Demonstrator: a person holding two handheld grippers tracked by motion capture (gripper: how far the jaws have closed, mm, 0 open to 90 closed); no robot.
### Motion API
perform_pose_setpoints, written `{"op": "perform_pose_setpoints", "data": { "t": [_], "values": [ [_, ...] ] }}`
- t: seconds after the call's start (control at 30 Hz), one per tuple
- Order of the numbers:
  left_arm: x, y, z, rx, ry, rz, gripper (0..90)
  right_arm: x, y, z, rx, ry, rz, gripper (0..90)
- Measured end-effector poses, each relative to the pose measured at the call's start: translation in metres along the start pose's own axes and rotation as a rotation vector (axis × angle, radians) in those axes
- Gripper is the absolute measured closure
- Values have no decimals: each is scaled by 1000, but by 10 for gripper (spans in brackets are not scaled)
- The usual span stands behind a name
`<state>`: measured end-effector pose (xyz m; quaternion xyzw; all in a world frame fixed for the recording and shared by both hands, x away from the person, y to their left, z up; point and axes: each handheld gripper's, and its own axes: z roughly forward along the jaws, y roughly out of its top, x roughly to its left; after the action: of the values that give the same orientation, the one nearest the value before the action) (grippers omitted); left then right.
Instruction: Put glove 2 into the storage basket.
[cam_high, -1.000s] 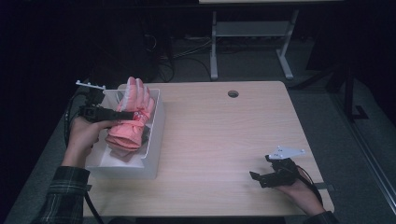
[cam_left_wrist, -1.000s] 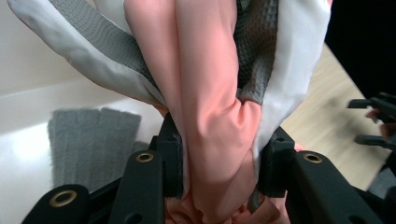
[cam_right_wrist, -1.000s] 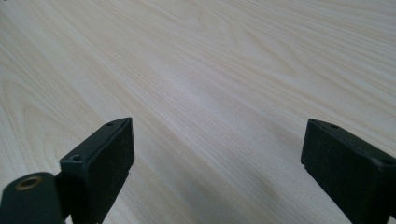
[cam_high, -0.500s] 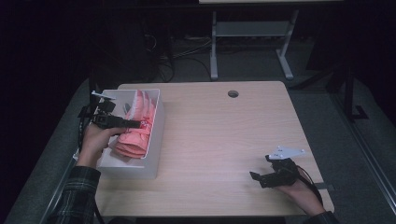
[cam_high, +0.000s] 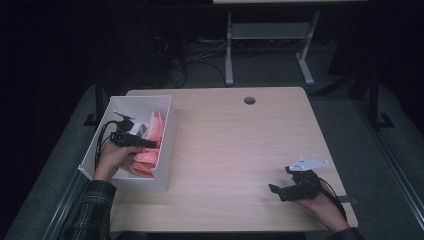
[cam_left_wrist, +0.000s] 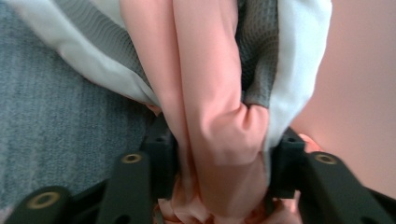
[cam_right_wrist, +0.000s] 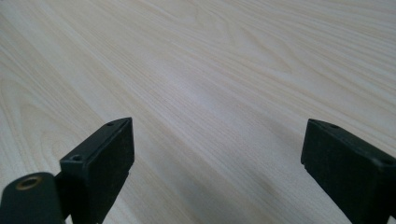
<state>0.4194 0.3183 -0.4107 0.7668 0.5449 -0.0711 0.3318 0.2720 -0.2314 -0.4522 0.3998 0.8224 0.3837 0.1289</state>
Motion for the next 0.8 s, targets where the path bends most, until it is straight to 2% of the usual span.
{"op": "perform_pose_setpoints", "data": {
  "t": [0.17,0.2,0.3,0.4,0.6,0.67,0.77,0.8],
  "values": [
    [1,0,-4,-17,10,-10,340,-2,0,0,2,5,9,94],
    [-1,1,-8,-28,40,2,297,-2,-1,-1,-1,7,6,94],
    [-3,2,-12,-42,57,4,211,-3,-1,-2,-9,4,2,94],
    [-10,5,-22,-67,90,25,181,-3,0,-4,-16,0,2,94],
    [-21,12,-42,-114,115,62,161,-1,1,-3,-11,0,-2,94],
    [-27,14,-52,-134,101,84,161,0,1,-2,-7,-4,-5,94],
    [-34,15,-58,-154,87,100,161,0,2,-2,-8,-4,-3,94],
    [-42,17,-64,-169,81,125,161,0,2,-2,-8,-6,-2,94]
  ]
}}
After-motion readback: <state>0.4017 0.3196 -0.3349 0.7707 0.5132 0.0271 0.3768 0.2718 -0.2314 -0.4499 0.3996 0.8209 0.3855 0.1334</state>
